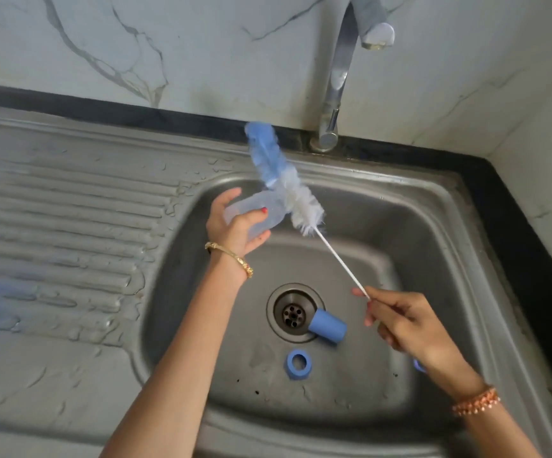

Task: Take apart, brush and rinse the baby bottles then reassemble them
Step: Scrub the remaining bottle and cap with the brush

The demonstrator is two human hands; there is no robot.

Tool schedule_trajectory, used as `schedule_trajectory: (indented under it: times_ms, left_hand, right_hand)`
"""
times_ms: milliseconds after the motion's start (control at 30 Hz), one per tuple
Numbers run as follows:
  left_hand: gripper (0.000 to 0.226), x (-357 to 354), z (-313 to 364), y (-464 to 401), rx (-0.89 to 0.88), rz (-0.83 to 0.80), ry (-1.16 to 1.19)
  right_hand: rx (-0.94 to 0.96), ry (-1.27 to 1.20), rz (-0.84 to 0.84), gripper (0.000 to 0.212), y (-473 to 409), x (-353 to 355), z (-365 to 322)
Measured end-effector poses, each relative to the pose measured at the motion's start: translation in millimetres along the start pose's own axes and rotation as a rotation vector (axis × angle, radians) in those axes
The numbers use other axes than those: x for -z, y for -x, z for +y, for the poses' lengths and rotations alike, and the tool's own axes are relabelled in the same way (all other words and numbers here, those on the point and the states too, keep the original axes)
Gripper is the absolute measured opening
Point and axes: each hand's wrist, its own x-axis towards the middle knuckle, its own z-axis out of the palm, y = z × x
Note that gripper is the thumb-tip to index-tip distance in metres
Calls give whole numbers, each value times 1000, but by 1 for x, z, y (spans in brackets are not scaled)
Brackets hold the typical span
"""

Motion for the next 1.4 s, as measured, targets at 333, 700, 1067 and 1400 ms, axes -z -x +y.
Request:
schedule_trajectory:
  times_ms: [333,700,1067,1400]
  left_hand:
    - [29,-9,1,15,71,-41,138]
    - [38,4,8,-3,136,101,178]
    - [18,18,9,-1,127,-6,327]
    - [20,25,12,-18,65,64,256]
  right_hand:
    - [-92,-146,56,26,3,-52,-46]
    - [-262,-239,-147,32,-6,-44,-42]
    - [-259,-265,-139,33,-5,-58,-46]
    - [-261,-227,-238,34,-9,-41,-45]
